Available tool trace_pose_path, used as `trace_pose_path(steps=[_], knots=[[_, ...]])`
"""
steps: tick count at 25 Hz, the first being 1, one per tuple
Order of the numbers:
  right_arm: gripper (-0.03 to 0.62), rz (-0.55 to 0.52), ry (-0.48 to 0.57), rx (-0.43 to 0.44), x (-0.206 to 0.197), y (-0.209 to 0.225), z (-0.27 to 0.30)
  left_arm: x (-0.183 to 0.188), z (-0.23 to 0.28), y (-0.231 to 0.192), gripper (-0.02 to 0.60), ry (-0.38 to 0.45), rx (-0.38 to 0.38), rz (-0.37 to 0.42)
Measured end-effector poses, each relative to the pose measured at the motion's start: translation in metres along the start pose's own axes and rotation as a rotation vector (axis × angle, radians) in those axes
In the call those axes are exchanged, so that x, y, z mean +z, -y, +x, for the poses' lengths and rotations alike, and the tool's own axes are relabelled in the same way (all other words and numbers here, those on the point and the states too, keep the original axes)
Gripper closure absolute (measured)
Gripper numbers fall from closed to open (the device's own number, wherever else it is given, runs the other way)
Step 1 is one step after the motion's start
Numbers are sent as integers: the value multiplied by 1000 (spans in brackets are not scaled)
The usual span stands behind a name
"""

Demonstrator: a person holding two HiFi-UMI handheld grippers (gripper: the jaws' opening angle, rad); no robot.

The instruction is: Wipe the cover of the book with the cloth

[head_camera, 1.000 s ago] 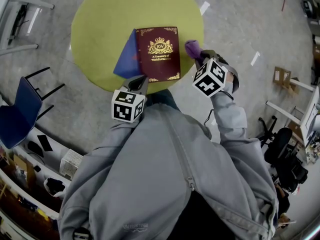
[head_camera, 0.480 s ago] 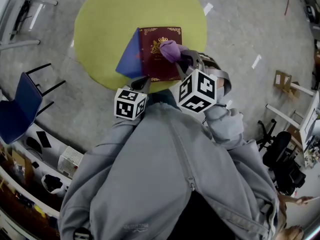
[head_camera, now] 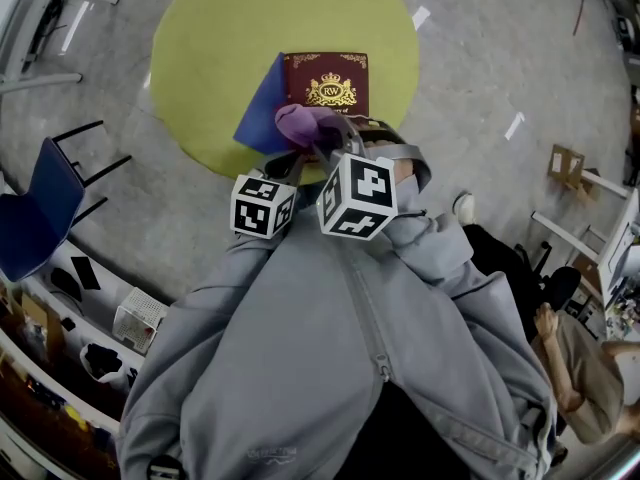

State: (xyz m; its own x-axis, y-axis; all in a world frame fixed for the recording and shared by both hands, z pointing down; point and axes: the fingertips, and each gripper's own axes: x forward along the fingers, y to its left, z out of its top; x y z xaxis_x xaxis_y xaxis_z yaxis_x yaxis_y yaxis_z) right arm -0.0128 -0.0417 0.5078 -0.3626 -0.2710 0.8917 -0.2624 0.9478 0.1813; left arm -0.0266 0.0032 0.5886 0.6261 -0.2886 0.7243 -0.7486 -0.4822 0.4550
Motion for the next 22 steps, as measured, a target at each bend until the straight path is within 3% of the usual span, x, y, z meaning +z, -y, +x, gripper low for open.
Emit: trace_pose_path(steps=[8,22], knots=[[519,-22,-25,104,2,-26,30,0,0,-1,565,4,0,-3],[519,71,-58,221,-16,-41,62,1,1,-2,565,2,4,-4]])
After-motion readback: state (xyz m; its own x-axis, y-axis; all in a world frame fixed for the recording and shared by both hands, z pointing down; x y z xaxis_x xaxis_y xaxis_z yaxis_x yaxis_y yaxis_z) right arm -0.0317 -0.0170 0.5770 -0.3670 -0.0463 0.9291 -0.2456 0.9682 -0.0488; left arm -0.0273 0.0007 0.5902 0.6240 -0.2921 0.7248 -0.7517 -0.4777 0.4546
